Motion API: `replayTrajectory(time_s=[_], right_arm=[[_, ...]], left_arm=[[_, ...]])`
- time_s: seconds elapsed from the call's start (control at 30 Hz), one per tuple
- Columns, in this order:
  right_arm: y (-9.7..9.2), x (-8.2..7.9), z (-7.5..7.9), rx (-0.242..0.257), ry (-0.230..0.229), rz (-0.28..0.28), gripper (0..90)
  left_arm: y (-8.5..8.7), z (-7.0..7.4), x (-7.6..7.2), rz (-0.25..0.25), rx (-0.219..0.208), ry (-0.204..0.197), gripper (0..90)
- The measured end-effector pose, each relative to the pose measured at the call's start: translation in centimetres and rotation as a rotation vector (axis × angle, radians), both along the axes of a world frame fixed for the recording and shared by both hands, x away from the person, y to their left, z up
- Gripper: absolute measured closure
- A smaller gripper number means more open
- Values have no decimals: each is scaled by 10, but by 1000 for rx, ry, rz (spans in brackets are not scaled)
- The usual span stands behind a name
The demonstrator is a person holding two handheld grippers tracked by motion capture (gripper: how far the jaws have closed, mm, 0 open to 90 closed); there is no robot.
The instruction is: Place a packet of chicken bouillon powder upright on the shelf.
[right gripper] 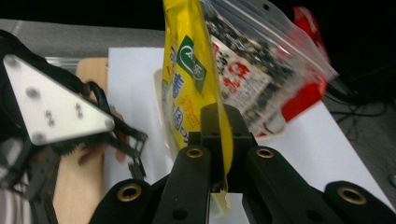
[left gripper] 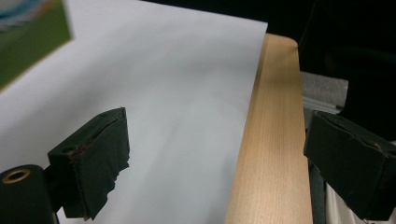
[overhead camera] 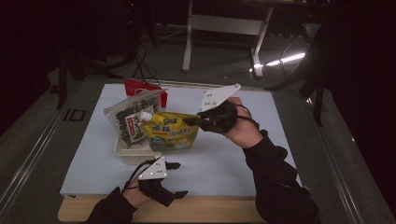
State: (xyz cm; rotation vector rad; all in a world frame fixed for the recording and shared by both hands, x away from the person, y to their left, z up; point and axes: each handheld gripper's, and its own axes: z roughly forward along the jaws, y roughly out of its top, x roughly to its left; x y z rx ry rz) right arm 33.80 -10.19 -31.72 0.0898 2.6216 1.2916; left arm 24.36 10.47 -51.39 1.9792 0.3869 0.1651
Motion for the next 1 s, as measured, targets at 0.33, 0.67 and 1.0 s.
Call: replayTrajectory(time_s=[0.33, 0.67, 1.0], right_arm=[[40, 8, -2, 39, 9, 44, 900], [75, 16, -12, 85, 25, 58, 900], [97, 21, -38, 58, 69, 69, 900]], left_arm=[[2, -1, 0, 5, 8, -9, 79], [4, -3, -2, 9, 4, -9, 79], [6, -3, 0, 13, 5, -4, 79]])
